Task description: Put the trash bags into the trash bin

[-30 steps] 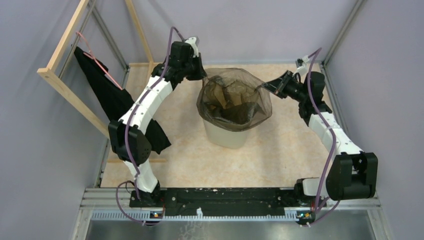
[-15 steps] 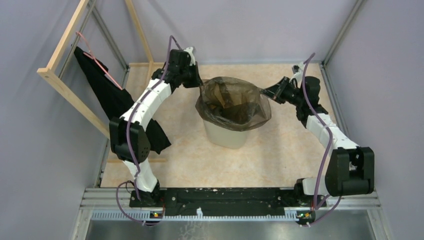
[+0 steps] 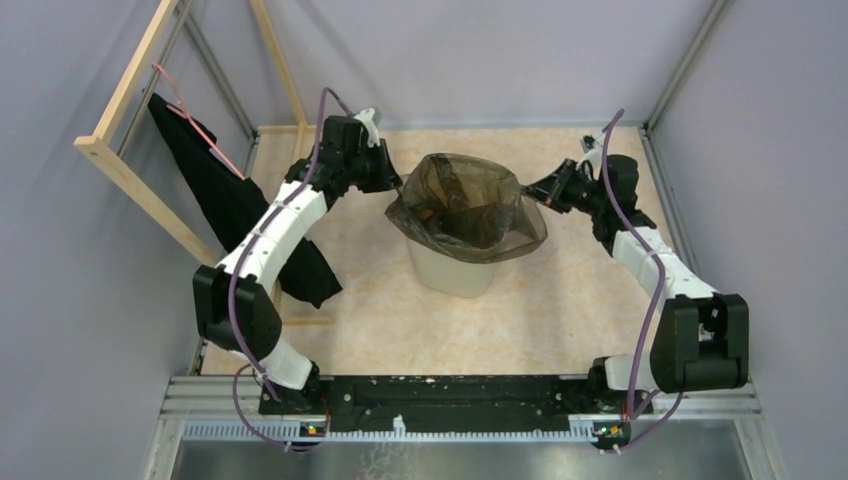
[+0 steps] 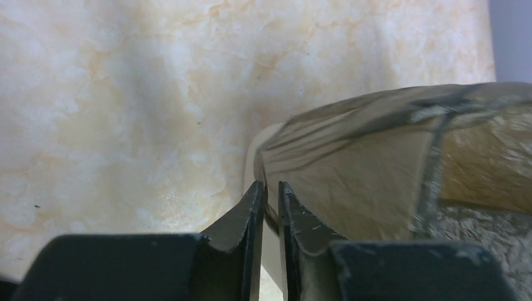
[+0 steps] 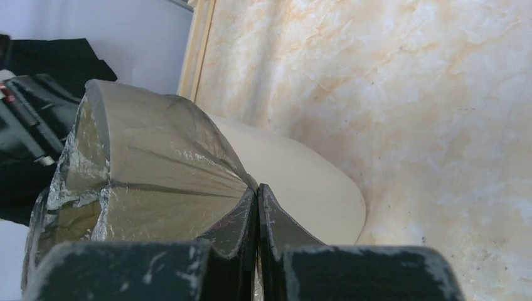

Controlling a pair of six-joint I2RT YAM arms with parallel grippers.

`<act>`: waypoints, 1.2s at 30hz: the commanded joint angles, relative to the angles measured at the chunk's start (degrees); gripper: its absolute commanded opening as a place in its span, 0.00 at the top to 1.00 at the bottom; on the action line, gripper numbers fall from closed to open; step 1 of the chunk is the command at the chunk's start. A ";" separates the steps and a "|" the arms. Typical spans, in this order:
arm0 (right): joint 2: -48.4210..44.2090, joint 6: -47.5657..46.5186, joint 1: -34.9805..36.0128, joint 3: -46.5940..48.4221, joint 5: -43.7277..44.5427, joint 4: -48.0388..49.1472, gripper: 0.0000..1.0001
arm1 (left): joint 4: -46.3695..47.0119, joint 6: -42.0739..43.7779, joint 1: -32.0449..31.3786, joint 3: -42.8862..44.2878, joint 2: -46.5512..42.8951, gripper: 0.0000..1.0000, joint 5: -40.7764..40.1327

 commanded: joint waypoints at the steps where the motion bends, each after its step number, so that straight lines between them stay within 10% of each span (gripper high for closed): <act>1: -1.53 -5.84 0.51 6.30 -0.74 -7.15 0.98 | 2.86 0.42 0.44 -0.01 -4.66 0.73 0.82; 17: -13.10 -23.08 0.61 23.47 19.45 -44.20 0.33 | -4.20 7.50 0.44 -1.03 -17.79 0.03 -0.52; 23: -17.20 -20.77 5.84 25.06 16.10 -46.82 0.32 | -5.14 4.30 0.44 -1.01 -21.45 0.03 5.09; 36: -8.95 -11.88 41.42 30.07 18.34 -38.23 0.37 | -2.72 0.52 1.25 -4.82 -16.96 0.11 14.09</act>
